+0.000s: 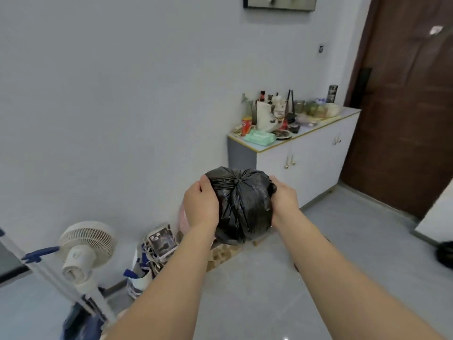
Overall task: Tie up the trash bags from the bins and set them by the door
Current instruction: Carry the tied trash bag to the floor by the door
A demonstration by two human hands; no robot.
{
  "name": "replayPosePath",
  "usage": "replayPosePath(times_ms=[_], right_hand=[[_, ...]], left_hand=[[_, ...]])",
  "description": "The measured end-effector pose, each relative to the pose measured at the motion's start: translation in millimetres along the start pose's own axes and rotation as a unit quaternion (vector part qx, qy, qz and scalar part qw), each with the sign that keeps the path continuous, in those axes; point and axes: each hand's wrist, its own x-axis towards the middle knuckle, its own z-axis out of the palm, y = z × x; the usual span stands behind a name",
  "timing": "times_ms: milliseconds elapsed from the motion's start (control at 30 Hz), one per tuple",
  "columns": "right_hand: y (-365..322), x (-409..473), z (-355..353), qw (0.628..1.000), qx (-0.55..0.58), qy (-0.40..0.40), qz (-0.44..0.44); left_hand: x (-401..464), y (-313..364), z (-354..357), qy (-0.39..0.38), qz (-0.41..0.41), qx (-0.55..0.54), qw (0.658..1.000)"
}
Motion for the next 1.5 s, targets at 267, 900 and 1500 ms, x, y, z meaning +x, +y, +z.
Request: replayPosePath(times_ms=[267, 900, 1500], right_hand=[[-56.0, 77.6, -117.0, 0.995, 0.043, 0.084, -0.037], [-189.2, 300.4, -320.1, 0.967, -0.012, 0.232, -0.100], [-356.6, 518.0, -612.0, 0.957, 0.071, 0.275, -0.055]], left_hand=[[-28.4, 29.2, 161.7, -0.095, 0.038, -0.017, 0.995], [-34.3, 80.6, 553.2, -0.258, 0.019, -0.009, 0.966], [-156.7, 176.3, 925.8, -0.325, 0.030, 0.025, 0.945]])
